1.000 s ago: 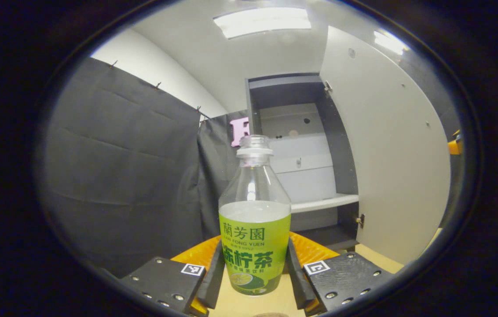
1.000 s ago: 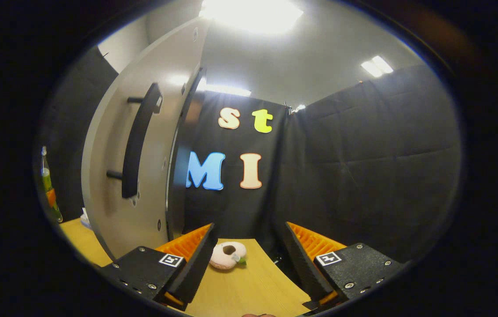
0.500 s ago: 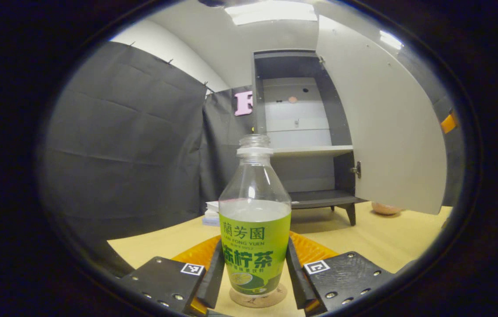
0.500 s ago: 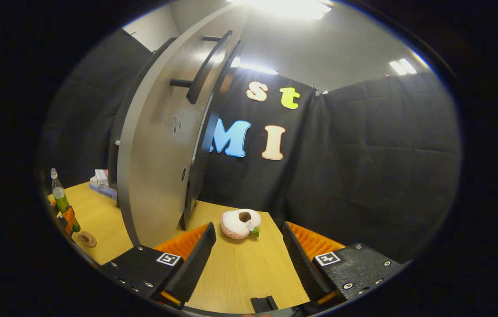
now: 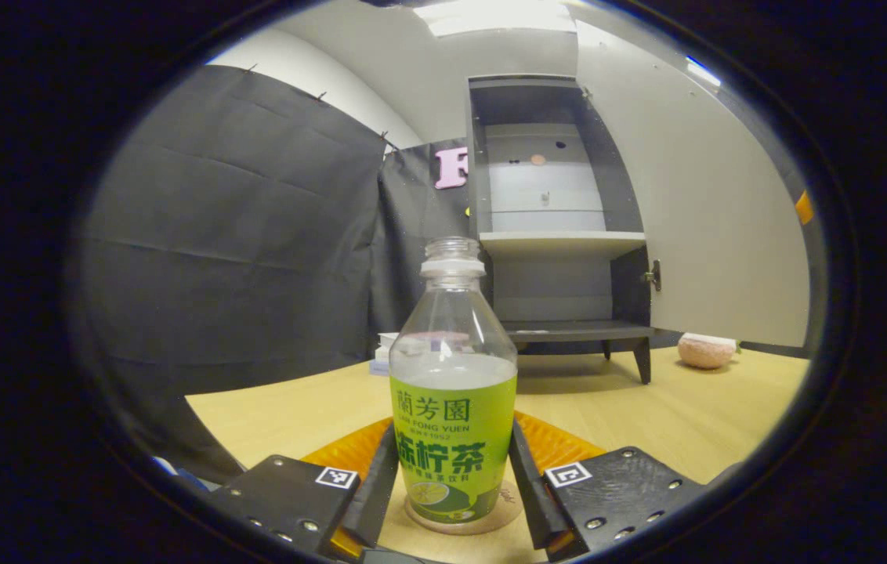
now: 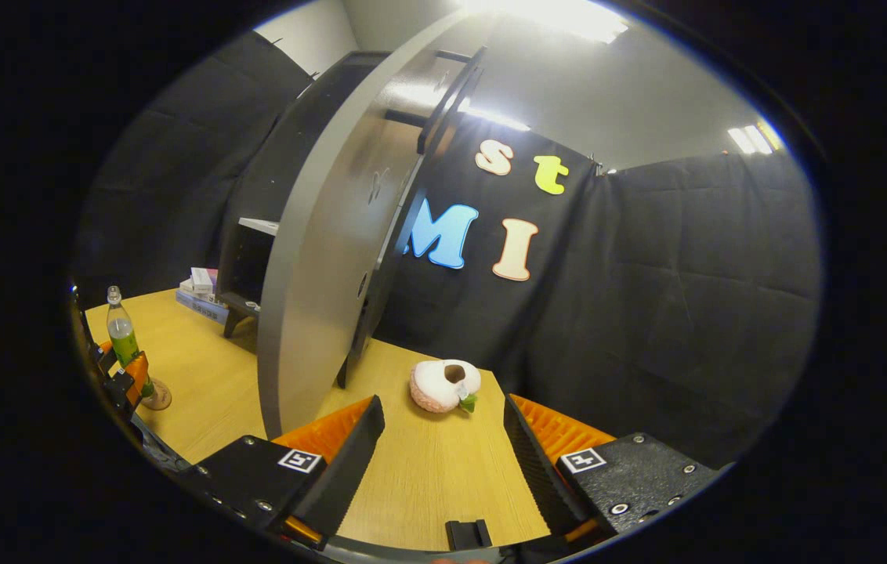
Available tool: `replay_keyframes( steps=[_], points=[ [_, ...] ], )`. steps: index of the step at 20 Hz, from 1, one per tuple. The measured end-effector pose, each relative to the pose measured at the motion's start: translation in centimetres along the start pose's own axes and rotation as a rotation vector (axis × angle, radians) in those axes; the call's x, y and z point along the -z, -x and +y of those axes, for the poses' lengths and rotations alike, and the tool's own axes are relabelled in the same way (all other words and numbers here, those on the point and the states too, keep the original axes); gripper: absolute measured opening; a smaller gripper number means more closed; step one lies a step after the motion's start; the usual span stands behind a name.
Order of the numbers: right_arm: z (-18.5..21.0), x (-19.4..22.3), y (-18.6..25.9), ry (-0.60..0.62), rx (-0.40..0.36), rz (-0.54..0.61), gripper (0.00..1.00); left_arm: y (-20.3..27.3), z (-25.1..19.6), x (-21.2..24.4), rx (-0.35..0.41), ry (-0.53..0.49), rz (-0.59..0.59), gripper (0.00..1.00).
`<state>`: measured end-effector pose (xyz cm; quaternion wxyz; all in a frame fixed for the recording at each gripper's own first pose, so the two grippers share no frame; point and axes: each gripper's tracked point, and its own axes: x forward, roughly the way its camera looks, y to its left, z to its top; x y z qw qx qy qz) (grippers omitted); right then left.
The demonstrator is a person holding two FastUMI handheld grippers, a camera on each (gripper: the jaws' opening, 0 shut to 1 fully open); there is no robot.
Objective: Open the cabinet door with the right hand, grasp the bottle in the cabinet with the left hand and place it on the coaster, then close the cabinet door with the right hand.
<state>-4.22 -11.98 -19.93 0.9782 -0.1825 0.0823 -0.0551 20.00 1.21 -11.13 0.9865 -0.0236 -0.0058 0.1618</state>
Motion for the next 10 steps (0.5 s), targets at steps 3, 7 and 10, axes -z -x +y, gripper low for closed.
replay_keyframes(
  steps=[3, 7, 10],
  points=[
    [-0.4, 0.4, 0.1, -0.016, 0.009, 0.010, 0.95, -0.4, -0.2, -0.9, 0.010, -0.018, -0.021, 0.83],
    [-0.9, 1.0, 0.2, -0.039, 0.020, 0.043, 0.95, -1.4, -1.2, -3.0, 0.059, -0.054, -0.044, 0.90],
    [-0.8, 0.0, 0.1, -0.090, 0.012, 0.044, 0.95, -2.1, -1.5, -4.7, 0.083, -0.049, -0.008, 0.90]
  ],
)
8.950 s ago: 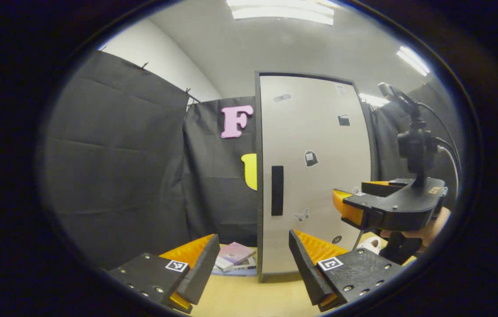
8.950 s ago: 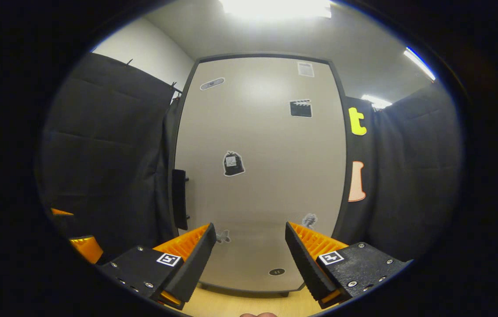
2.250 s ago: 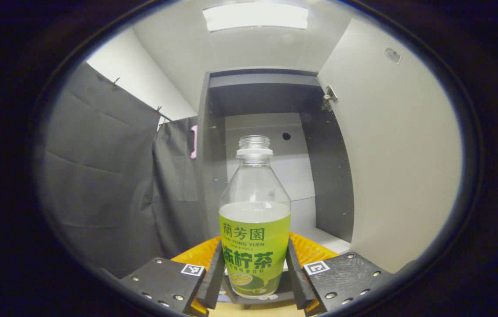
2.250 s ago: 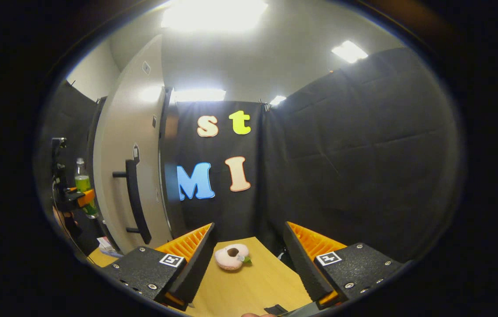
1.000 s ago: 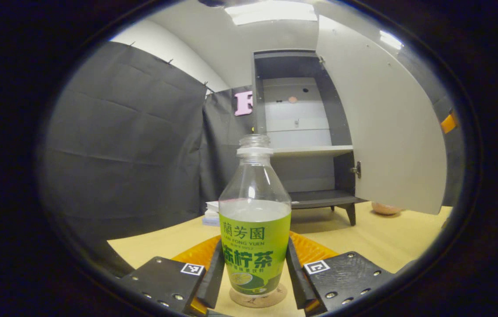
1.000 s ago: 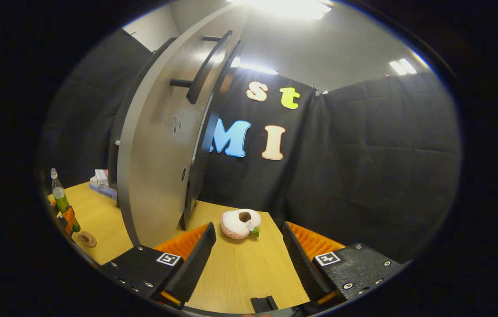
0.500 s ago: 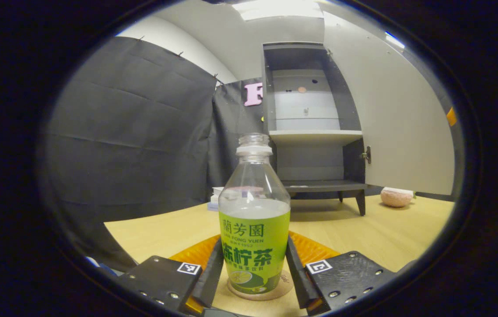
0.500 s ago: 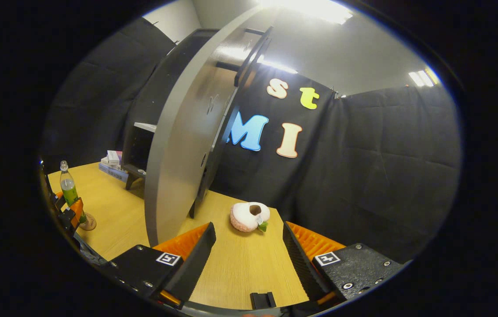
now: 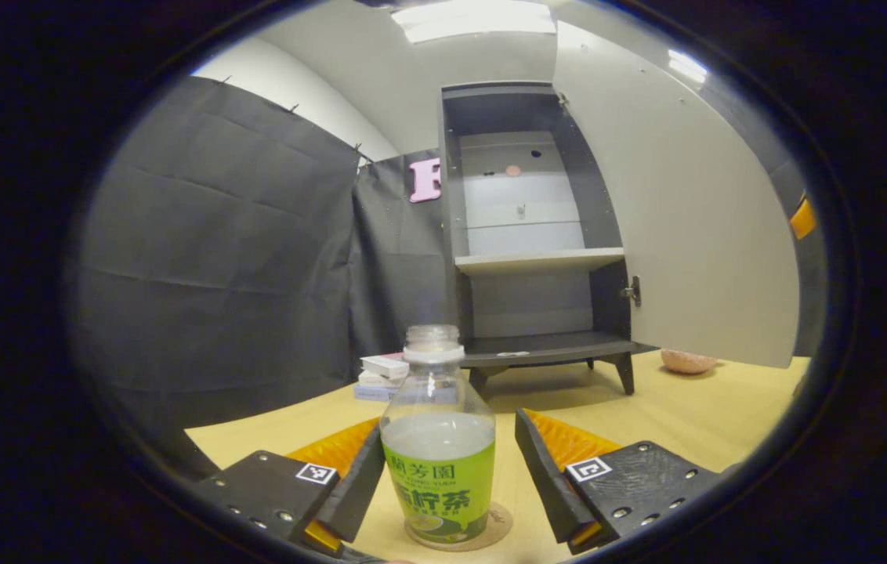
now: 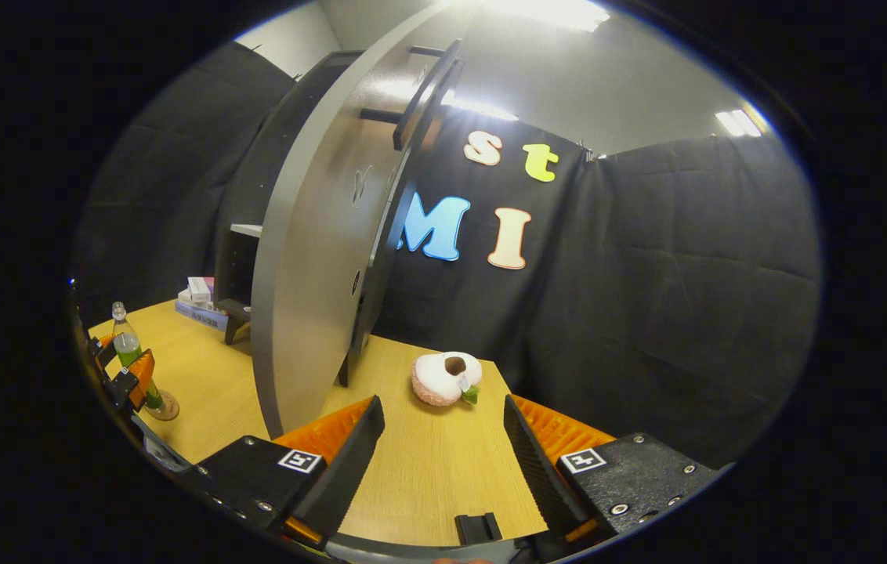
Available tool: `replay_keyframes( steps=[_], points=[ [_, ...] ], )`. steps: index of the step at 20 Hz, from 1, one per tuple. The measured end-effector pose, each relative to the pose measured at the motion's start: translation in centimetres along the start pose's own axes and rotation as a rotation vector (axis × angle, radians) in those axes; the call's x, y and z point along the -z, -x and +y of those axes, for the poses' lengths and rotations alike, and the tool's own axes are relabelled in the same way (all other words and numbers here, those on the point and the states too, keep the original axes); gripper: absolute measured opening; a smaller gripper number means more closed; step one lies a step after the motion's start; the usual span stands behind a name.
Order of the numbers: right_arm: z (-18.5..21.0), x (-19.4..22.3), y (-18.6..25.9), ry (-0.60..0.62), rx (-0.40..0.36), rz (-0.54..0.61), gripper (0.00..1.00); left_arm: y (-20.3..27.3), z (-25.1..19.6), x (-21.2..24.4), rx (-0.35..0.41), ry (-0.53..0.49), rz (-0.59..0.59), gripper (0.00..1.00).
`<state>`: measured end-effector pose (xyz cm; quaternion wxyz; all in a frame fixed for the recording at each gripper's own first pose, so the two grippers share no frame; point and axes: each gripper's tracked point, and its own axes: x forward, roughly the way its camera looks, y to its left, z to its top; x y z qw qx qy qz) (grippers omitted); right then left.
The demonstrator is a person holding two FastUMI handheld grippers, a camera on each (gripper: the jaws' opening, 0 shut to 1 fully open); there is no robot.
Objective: Open the cabinet door with the right hand, grasp the bottle in the cabinet with the left hand and place it on the coaster, then close the cabinet door with the right hand.
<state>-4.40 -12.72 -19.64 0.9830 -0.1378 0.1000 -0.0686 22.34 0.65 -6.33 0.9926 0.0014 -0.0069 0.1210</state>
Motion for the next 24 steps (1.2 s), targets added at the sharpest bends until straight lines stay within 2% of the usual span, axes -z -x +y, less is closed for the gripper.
replay_keyframes(
  steps=[6, 8, 13, 18, 20, 22, 24],
  points=[
    [-0.3, -2.7, 0.2, -0.067, -0.013, -0.041, 0.95, 0.1, 0.2, -7.2, 0.033, -0.089, -0.043, 0.90],
    [-0.8, -3.9, 0.1, -0.100, -0.010, -0.056, 0.95, 0.0, 0.1, -9.8, 0.045, -0.082, -0.055, 0.90],
    [-1.3, -7.1, 0.1, -0.071, -0.014, -0.100, 0.96, 0.7, -1.1, -16.5, 0.105, -0.127, -0.037, 0.90],
    [-1.8, -9.7, 0.3, -0.015, -0.024, -0.144, 0.96, 2.3, -2.9, -23.6, 0.137, -0.062, -0.020, 0.90],
    [-3.1, -11.6, 0.3, -0.058, -0.015, -0.178, 0.95, 2.2, -3.2, -26.0, 0.136, -0.022, -0.010, 0.90],
    [-4.8, -13.2, 0.1, -0.123, 0.003, -0.191, 0.95, 2.3, -3.1, -28.6, 0.132, -0.026, -0.015, 0.90],
    [-5.3, -14.6, -0.2, -0.207, -0.020, -0.181, 0.95, 2.7, -4.0, -30.2, 0.154, -0.023, 0.007, 0.90]
  ],
)
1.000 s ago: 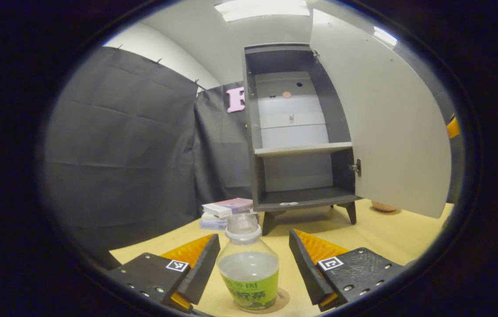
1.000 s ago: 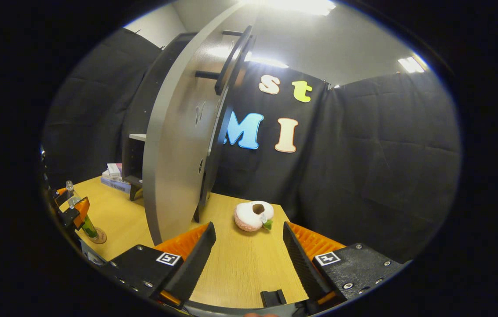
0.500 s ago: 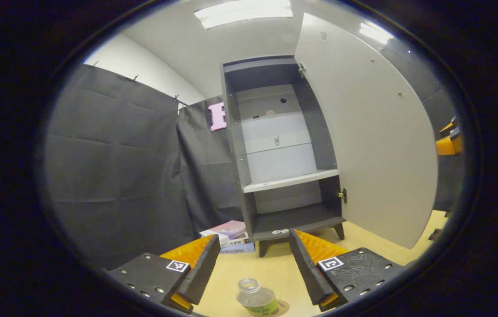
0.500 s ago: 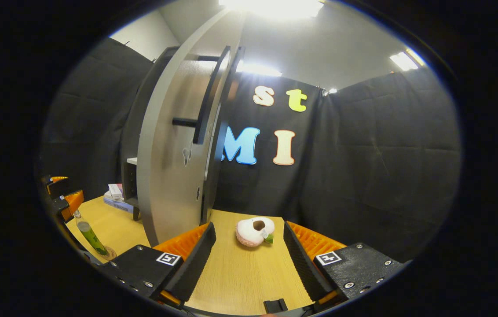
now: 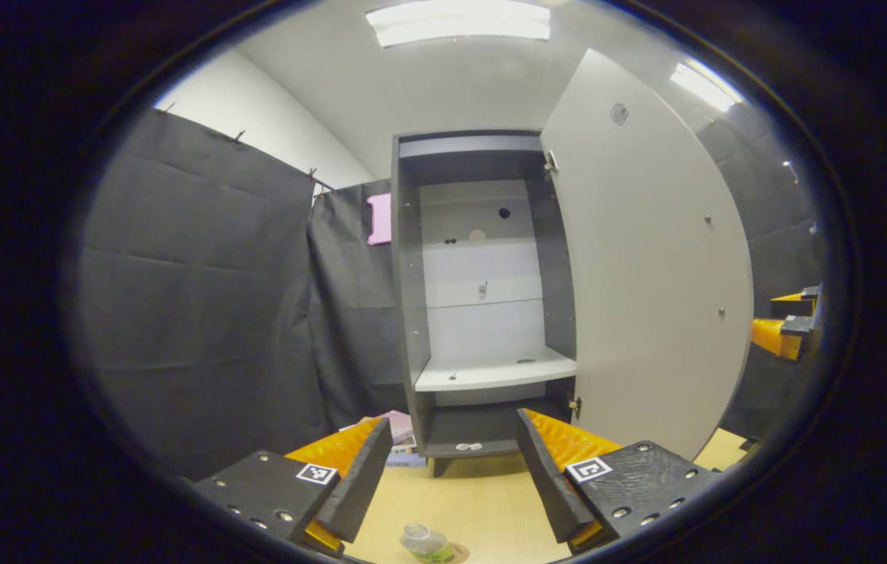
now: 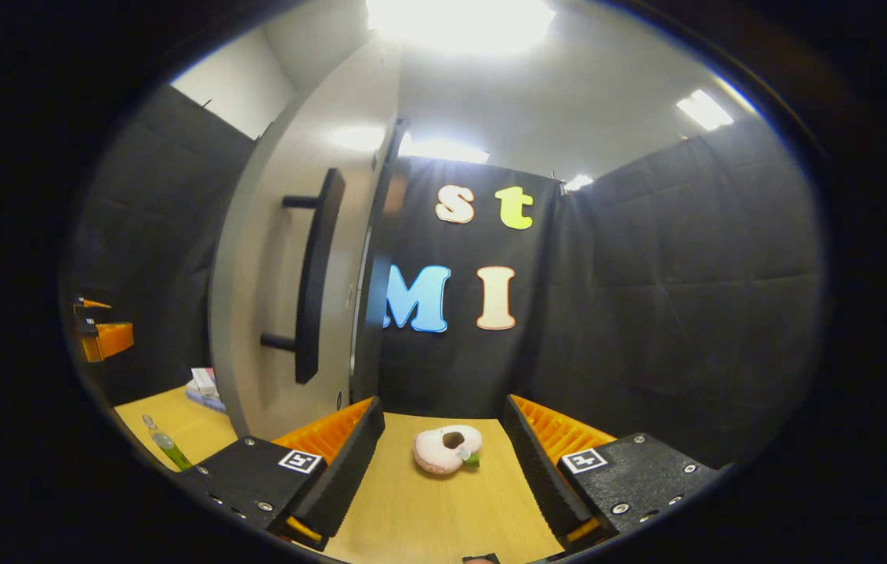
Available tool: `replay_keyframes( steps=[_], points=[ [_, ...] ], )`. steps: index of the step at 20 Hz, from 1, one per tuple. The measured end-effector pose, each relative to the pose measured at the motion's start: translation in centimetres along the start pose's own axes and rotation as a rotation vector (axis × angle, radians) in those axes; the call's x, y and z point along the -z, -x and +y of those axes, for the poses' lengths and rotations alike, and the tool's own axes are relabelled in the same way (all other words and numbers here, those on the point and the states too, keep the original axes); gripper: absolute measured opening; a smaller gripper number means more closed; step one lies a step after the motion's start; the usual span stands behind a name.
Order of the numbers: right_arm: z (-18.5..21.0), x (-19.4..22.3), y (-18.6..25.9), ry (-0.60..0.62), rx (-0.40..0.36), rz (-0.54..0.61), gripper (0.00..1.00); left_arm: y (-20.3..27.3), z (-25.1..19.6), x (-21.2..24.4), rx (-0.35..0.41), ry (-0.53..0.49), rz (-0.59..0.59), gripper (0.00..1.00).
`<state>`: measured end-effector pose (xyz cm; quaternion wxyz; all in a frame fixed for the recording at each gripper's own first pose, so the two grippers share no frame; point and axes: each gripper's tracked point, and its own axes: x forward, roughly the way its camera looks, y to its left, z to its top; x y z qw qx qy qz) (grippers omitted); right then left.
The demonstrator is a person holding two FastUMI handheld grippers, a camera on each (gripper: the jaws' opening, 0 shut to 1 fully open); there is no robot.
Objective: Open the cabinet door with the right hand, grasp the bottle in the cabinet with the left hand and place it on the coaster, then close the cabinet door with the right hand.
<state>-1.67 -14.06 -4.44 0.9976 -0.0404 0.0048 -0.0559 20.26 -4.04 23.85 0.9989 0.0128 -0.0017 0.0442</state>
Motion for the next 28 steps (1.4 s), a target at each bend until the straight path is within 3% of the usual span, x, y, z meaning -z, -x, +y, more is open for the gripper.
replay_keyframes(
  steps=[3, 7, 10, 12, 13, 17, 18, 19, 20, 21, 22, 24, 26, 28],
  points=[
    [1.4, -1.7, -0.1, -0.118, -0.065, 0.019, 0.95, 0.3, -0.7, -0.9, -0.003, 0.010, 0.050, 0.90],
    [3.5, -3.3, 0.7, -0.080, -0.118, 0.011, 0.95, 0.0, -2.3, -1.9, 0.026, -0.052, 0.063, 0.90],
    [3.7, -4.3, 0.7, -0.017, -0.090, -0.006, 0.92, -0.4, -3.2, -3.9, 0.057, -0.104, 0.025, 0.90],
    [4.2, -4.5, 1.0, -0.049, -0.081, -0.011, 0.91, -0.2, -3.4, -4.4, 0.070, -0.123, 0.016, 0.90],
    [4.7, -4.2, 0.9, -0.063, -0.091, -0.002, 0.91, -0.4, -3.3, -4.6, 0.075, -0.121, 0.006, 0.85],
    [6.4, -4.4, 1.2, -0.069, -0.115, 0.019, 0.91, -1.8, -2.1, -4.9, 0.087, -0.085, -0.012, 0.90],
    [6.9, -4.5, 1.3, -0.064, -0.130, 0.021, 0.89, -2.1, -1.7, -5.0, 0.078, -0.071, -0.019, 0.82],
    [7.7, -4.5, 1.2, -0.067, -0.155, 0.025, 0.91, -2.2, -1.0, -5.3, 0.059, -0.067, -0.030, 0.97],
    [8.4, -4.4, 1.1, -0.072, -0.182, 0.040, 0.91, -2.3, -0.3, -5.7, 0.036, -0.083, -0.042, 0.97],
    [9.4, -4.3, 1.2, -0.075, -0.207, 0.050, 0.91, -2.6, -0.1, -6.2, 0.031, -0.094, -0.064, 0.84],
    [10.2, -4.4, 1.3, -0.069, -0.231, 0.058, 0.91, -2.8, -0.2, -6.5, 0.039, -0.094, -0.075, 0.97],
    [11.5, -4.8, 1.3, -0.046, -0.263, 0.057, 0.92, -3.2, -0.1, -6.4, 0.042, -0.085, -0.079, 0.98],
    [13.1, -4.9, 1.3, -0.030, -0.293, 0.050, 0.91, -3.7, 0.9, -5.8, 0.030, -0.095, -0.064, 0.82],
    [14.9, -4.6, 1.4, -0.031, -0.322, 0.054, 0.92, -4.4, 1.7, -5.0, 0.026, -0.098, -0.047, 0.90]
  ],
)
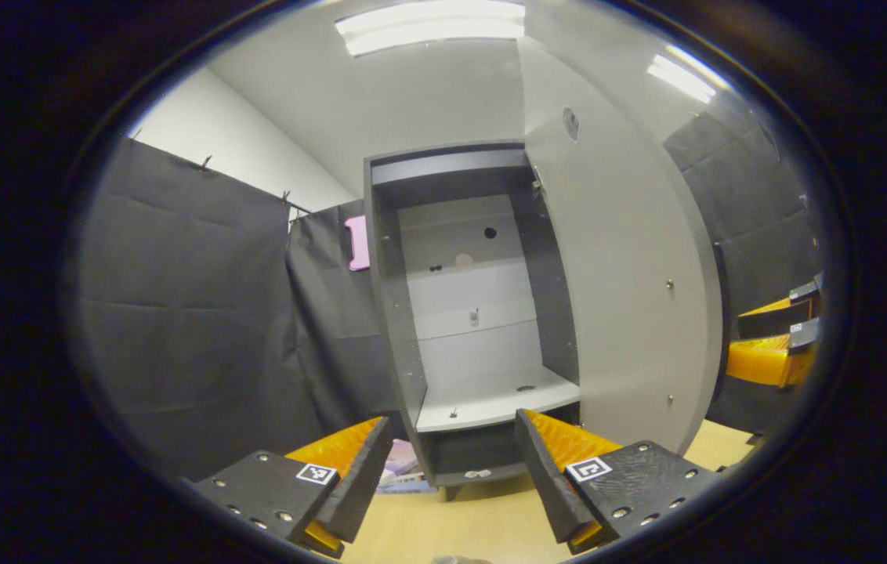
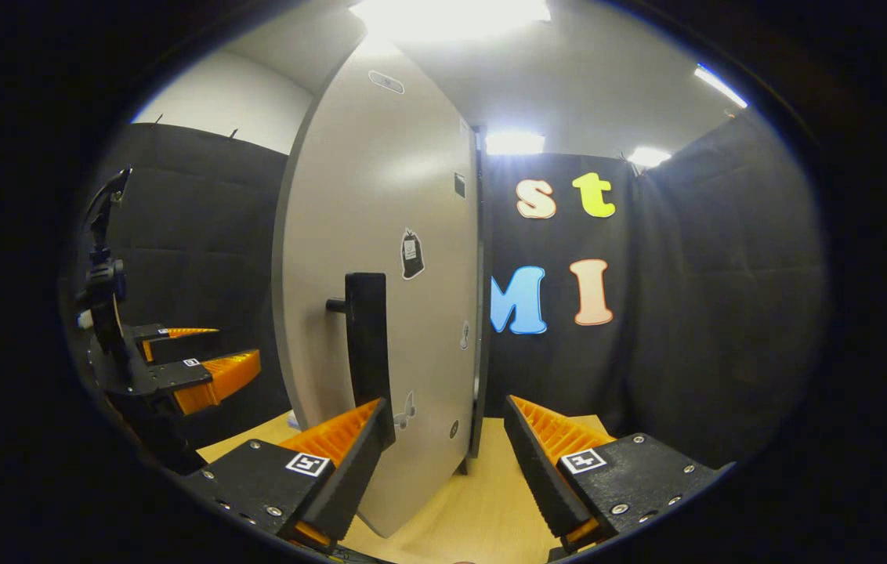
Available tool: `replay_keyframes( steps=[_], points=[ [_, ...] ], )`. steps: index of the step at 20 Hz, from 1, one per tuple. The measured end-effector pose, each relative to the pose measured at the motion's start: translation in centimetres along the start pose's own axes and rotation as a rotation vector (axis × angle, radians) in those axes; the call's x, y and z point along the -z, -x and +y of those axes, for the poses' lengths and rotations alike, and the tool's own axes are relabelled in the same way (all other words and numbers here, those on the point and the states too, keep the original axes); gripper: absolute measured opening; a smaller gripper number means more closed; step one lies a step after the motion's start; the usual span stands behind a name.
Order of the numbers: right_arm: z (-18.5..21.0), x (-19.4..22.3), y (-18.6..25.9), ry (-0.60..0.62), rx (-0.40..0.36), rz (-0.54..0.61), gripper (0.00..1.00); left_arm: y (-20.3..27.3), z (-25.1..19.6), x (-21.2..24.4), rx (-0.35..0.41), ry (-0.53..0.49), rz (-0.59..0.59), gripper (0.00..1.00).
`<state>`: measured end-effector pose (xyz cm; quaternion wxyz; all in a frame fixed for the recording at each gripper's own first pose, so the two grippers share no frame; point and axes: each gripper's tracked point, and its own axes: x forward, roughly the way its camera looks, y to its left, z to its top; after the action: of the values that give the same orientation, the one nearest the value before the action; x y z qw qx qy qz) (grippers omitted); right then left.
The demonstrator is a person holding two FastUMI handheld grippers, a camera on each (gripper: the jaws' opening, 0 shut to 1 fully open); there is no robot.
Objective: Open the cabinet door with the right hand, grasp the bottle in the cabinet with the left hand and place it on the coaster, then close the cabinet door with the right hand.
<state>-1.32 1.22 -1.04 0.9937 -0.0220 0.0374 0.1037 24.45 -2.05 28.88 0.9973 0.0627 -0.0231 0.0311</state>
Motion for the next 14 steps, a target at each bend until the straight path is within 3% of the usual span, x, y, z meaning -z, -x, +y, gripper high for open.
replay_keyframes(
  steps=[14],
  points=[
    [7.8, 0.0, -4.9, -0.002, -0.133, 0.019, 0.92, -3.5, 6.8, 2.9, -0.057, 0.001, 0.053, 0.90]
  ],
)
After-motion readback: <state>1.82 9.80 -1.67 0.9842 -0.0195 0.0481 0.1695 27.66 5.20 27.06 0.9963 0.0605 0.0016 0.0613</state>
